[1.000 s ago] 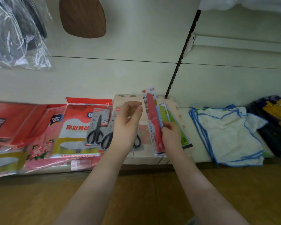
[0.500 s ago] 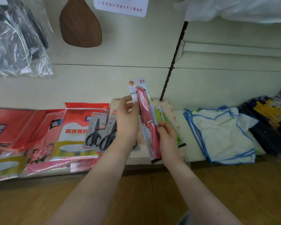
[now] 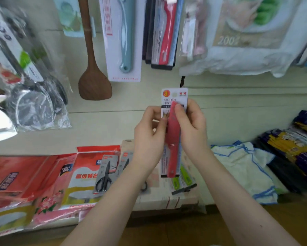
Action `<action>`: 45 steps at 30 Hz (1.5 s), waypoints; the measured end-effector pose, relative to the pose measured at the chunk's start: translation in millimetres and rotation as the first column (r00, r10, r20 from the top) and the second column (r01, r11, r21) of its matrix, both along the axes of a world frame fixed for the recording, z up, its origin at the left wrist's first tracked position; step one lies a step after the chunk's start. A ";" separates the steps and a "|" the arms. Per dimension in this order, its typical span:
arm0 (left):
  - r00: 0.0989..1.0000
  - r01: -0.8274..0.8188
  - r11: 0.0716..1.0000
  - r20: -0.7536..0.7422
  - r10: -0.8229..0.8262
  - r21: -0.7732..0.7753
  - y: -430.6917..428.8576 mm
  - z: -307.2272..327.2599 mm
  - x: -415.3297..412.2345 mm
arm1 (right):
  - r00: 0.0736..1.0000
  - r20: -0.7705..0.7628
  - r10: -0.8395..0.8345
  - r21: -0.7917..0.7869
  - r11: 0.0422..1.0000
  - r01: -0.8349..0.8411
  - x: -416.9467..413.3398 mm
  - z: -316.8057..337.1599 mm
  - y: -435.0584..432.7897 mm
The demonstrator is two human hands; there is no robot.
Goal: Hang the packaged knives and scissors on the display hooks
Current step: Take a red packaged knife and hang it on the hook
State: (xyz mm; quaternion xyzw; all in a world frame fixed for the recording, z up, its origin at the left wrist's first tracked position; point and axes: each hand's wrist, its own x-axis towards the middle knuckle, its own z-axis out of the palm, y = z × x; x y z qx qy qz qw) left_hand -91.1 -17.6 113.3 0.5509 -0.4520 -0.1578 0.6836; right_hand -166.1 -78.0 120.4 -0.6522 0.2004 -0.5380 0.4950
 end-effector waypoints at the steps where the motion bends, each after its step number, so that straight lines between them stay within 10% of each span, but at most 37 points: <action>1: 1.000 0.009 1.000 0.019 -0.009 -0.026 -0.3 13.1 0.1 | 1.000 0.020 0.006 -0.028 1.000 -0.006 -0.1 12.3 -1.3; 19: 0.936 -0.047 0.973 0.331 0.122 -0.227 -3.1 189.5 8.2 | 0.986 0.166 -0.012 -0.268 0.962 0.057 19.4 176.8 -20.7; 45: 0.845 -0.090 0.993 0.522 0.119 -0.081 -10.1 227.3 11.1 | 0.970 0.107 -0.220 -0.209 0.949 0.238 31.8 241.9 -21.2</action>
